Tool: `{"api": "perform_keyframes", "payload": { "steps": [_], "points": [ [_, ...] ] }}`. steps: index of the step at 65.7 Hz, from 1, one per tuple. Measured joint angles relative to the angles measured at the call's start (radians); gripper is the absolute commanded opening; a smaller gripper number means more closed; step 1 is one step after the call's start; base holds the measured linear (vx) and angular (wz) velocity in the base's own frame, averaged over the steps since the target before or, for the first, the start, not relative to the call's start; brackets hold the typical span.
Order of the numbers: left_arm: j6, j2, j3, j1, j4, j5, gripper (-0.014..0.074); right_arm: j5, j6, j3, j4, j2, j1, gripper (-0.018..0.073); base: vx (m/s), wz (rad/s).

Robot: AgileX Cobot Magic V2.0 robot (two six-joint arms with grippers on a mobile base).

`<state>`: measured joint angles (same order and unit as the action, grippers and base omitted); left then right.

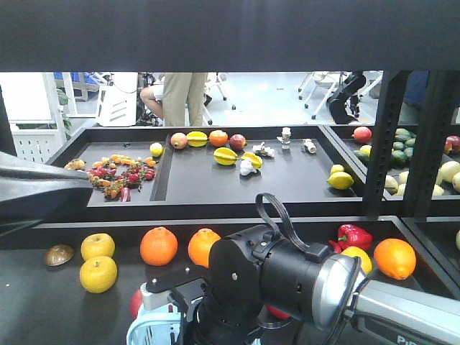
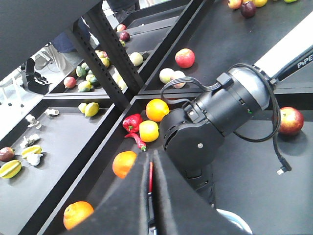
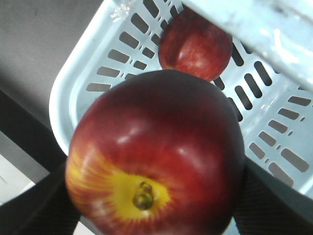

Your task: Pick three apples into basket with both arms

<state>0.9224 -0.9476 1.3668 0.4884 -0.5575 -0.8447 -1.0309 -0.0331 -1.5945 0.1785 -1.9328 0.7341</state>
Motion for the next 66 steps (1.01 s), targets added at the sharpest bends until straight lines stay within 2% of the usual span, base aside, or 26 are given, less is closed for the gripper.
{"api": "perform_keyframes", "payload": {
  "steps": [10,47,54,66],
  "points": [
    [0.000,0.000,0.000,0.000,0.000,0.000,-0.0008,0.000,-0.003,0.000,0.001,-0.003,0.000,0.0580,0.00,0.00],
    [0.000,0.000,0.000,0.000,0.000,0.000,-0.0008,0.014,-0.061,0.000,0.002,-0.003,0.000,0.0609,0.00,0.00],
    [0.000,0.000,0.000,0.000,0.000,0.000,-0.0008,0.005,-0.076,0.000,0.017,-0.002,0.000,0.0549,0.00,0.00],
    [0.000,0.000,0.000,0.000,0.000,0.000,-0.0008,-0.094,-0.089,0.000,0.018,0.047,0.009,0.0307,0.00,0.00]
  ]
}}
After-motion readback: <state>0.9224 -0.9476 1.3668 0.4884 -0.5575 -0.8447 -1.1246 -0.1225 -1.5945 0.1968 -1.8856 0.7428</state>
